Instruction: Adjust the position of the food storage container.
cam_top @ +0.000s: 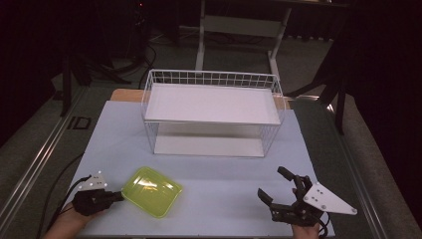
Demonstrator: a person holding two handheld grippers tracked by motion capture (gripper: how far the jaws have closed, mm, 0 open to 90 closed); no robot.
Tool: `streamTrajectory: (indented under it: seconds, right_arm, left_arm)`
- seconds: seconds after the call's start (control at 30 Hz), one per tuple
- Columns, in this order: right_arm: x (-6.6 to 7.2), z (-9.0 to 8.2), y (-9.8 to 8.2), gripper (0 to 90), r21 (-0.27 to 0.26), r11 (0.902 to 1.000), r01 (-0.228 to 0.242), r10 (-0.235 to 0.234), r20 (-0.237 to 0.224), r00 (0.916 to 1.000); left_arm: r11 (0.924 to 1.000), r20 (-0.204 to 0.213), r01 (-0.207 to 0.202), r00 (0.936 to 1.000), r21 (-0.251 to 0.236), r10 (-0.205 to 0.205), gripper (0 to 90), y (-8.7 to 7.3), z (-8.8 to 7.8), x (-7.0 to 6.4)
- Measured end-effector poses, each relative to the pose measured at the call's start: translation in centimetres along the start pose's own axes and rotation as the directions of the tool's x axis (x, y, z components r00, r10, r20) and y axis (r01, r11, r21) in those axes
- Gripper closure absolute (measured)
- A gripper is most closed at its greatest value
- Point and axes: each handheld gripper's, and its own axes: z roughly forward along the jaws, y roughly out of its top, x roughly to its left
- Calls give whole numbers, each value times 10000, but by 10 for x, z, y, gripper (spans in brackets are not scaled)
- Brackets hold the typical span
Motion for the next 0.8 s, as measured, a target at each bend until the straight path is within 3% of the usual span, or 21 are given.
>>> streamTrajectory:
  seconds: [0.23,0.33,0.47,0.57,0.8]
  right_arm:
    - [0,1,0,123,14,10000,-4,4,-59,10000]
    - [0,1,0,123,63,10000,-31,31,-86,10000]
    - [0,1,-1,123,60,10000,-70,71,-130,9999]
    - [0,1,0,123,40,10000,-76,76,-137,9999]
    - [-1,1,0,123,48,9999,-94,95,-145,9999]
  left_arm:
    - [9988,583,-490,9971,62,486,900,10,10,-14]
    - [9971,416,-741,9964,186,732,900,13,15,-16]
    - [9983,77,-577,9983,-20,577,900,19,13,-8]
    - [9991,196,-403,9990,-156,406,900,23,15,-6]
    - [9970,665,-759,9950,127,749,900,27,26,-21]
